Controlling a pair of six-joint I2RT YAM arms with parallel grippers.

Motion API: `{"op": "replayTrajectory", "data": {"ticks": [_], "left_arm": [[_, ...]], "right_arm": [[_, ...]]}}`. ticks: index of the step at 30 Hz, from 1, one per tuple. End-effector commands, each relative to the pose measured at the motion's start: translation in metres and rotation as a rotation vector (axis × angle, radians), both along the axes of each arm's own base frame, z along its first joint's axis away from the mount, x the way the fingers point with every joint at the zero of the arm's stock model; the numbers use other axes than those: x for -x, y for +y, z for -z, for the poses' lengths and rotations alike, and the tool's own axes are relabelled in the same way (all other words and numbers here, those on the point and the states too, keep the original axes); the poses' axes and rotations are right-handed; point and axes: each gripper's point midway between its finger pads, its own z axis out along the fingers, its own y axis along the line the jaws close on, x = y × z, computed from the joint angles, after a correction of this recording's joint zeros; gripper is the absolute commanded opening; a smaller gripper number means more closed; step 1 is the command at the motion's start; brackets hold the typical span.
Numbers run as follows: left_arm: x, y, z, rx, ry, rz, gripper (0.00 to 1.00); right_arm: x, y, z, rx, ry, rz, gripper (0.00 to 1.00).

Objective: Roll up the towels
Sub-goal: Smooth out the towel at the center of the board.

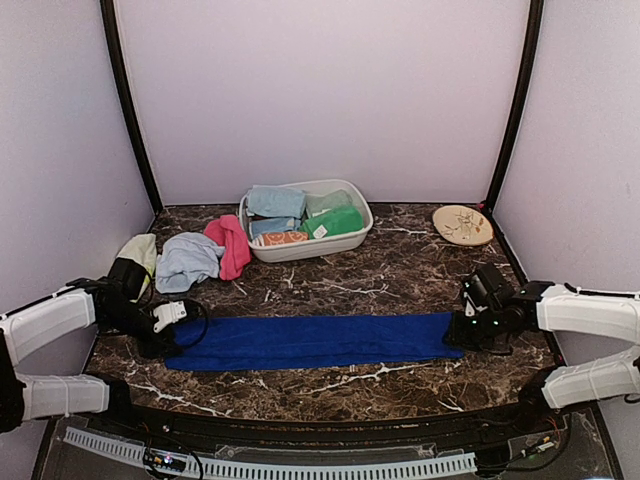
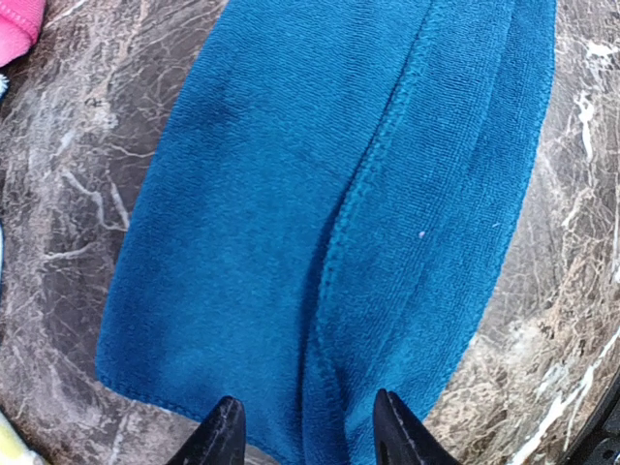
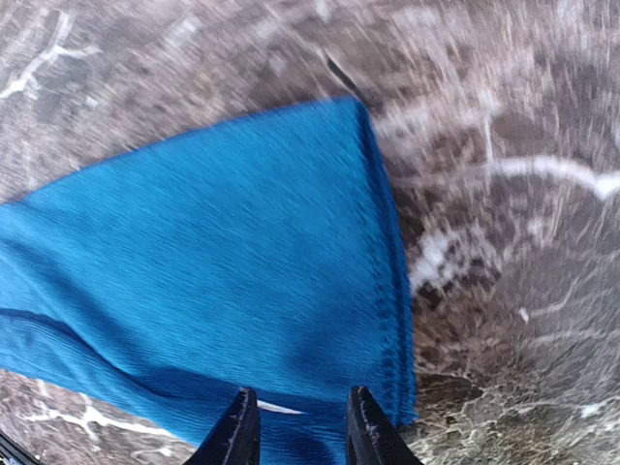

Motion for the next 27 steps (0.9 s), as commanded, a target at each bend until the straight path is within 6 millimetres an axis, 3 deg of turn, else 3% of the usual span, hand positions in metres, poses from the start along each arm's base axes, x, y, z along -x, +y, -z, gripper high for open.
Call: {"op": "replayTrajectory", "data": {"ticks": [1, 5, 9, 13, 19, 27], "left_arm": [[0.014, -0.004, 0.009, 0.020, 0.082, 0.012, 0.48], [0.008, -0.001, 0.014, -0.002, 0.124, -0.016, 0.41], [0.007, -0.005, 0.010, 0.017, 0.133, -0.011, 0.18], [0.010, -0.006, 0.006, 0.027, 0.134, 0.001, 0.04], [0.013, -0.006, 0.001, 0.024, 0.119, 0.008, 0.04], [0.028, -0.001, -0.010, -0.009, 0.061, 0.089, 0.03]], "right_arm": [[-0.026, 0.015, -0.030, -0.010, -0.078, -0.034, 0.31], [-0.047, 0.030, -0.034, -0.013, -0.084, -0.058, 0.31], [-0.068, 0.048, -0.034, -0.034, -0.097, -0.083, 0.31], [-0.082, 0.065, -0.021, -0.048, -0.071, -0.116, 0.31], [-0.083, 0.072, 0.007, -0.048, -0.018, -0.134, 0.29], [-0.079, 0.056, 0.031, -0.012, 0.025, -0.099, 0.27]]}}
